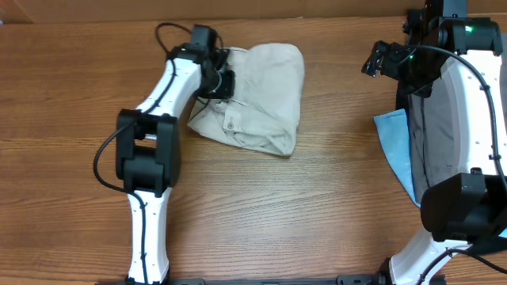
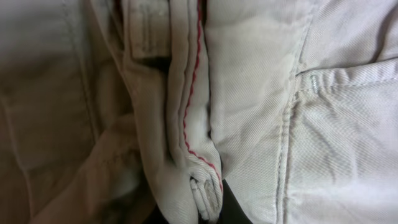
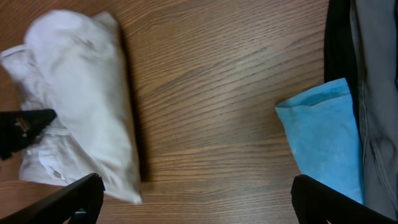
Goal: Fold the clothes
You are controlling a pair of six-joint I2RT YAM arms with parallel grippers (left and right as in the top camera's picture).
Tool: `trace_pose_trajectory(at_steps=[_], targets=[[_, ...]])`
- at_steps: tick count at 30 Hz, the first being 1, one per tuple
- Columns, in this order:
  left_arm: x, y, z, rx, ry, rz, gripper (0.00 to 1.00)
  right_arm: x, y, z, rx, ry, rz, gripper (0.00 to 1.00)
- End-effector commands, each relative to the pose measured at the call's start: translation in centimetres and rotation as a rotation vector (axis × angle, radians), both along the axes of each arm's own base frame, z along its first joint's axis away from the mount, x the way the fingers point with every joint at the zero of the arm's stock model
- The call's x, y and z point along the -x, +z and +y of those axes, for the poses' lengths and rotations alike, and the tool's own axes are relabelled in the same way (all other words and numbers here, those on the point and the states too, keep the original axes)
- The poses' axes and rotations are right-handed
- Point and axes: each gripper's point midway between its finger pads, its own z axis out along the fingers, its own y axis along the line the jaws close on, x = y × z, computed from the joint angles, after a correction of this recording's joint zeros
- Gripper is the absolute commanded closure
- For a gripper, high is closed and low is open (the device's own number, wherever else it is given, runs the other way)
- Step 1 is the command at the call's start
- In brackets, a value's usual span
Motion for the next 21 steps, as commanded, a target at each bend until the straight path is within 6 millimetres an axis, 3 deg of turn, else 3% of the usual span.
trace_pose_trajectory(at_steps=[1, 4, 5, 6, 11, 16, 18, 21], targets=[[0.0, -5.2, 13.2, 0.005, 0.551, 0.195, 0.96, 0.2, -0.8, 0.0, 0.011, 0.009, 0.019, 0.0], [0.1, -4.9, 19.6, 0.122, 0.843, 0.25, 0.96, 0.4, -1.5, 0.0, 0.009, 0.008, 0.035, 0.0], [0.6, -4.9, 22.8, 0.176, 0.989, 0.279, 0.96, 0.4, -1.7, 0.0, 0.009, 0.009, 0.035, 0.0], [0.7, -4.8, 23.7, 0.19, 1.028, 0.286, 0.96, 0.4, -1.7, 0.0, 0.009, 0.008, 0.036, 0.0], [2.5, -4.7, 32.5, 0.313, 1.43, 0.317, 0.96, 0.1, -1.6, 0.0, 0.01, 0.008, 0.026, 0.0], [0.4, -3.3, 36.8, 0.401, 1.481, 0.157, 0.96, -0.1, -1.6, 0.0, 0.01, 0.008, 0.016, 0.0], [-0.8, -2.7, 37.2, 0.418, 1.473, 0.098, 0.96, -0.1, -1.6, 0.0, 0.01, 0.008, 0.014, 0.0], [-2.8, -2.0, 36.1, 0.433, 1.428, 0.034, 0.96, -0.1, -1.6, 0.0, 0.009, 0.004, 0.015, 0.0]])
